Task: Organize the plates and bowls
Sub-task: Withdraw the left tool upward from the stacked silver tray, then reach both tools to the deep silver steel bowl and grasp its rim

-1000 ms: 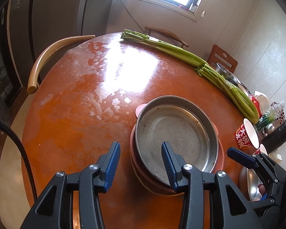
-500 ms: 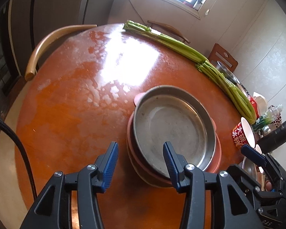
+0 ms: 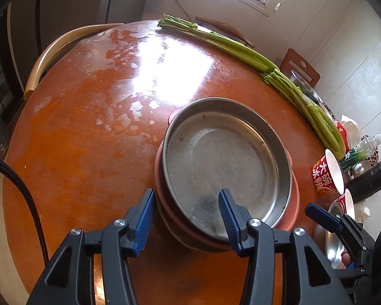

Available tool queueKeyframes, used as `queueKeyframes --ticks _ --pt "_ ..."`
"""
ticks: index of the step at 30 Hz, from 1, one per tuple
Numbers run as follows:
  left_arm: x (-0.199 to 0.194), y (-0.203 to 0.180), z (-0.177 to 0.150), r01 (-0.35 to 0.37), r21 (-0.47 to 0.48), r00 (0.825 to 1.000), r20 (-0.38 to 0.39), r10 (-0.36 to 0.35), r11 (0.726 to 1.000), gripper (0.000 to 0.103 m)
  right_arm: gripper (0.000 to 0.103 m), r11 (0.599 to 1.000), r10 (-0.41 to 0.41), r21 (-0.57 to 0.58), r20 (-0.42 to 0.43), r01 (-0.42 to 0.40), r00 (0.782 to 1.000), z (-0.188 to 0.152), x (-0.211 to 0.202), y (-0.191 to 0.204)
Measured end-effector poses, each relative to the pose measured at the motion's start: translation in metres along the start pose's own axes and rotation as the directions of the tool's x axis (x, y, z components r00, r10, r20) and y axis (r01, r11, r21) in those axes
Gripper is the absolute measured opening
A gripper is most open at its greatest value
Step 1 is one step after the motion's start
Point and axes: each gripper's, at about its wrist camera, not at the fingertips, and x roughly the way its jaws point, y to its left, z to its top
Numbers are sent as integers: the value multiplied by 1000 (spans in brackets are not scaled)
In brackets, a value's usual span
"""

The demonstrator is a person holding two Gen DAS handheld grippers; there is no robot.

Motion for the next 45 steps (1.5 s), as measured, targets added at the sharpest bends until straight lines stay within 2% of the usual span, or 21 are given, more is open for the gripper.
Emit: queueKeyframes --ticks 13,27,34,45 --pt "18 -32 8 16 63 1000 -15 -15 998 51 76 998 -47 43 0 47 999 -3 -4 -22" --pt "29 -48 15 35 74 999 -17 -34 997 51 76 995 -75 68 8 74 997 -6 -14 -36" --pt "19 -41 15 -13 58 1000 15 12 998 51 76 992 -91 91 51 87 995 -6 -32 -48" --pt "-20 -62 8 0 107 997 82 -9 994 51 76 984 -121 144 139 101 983 -16 -79 -72"
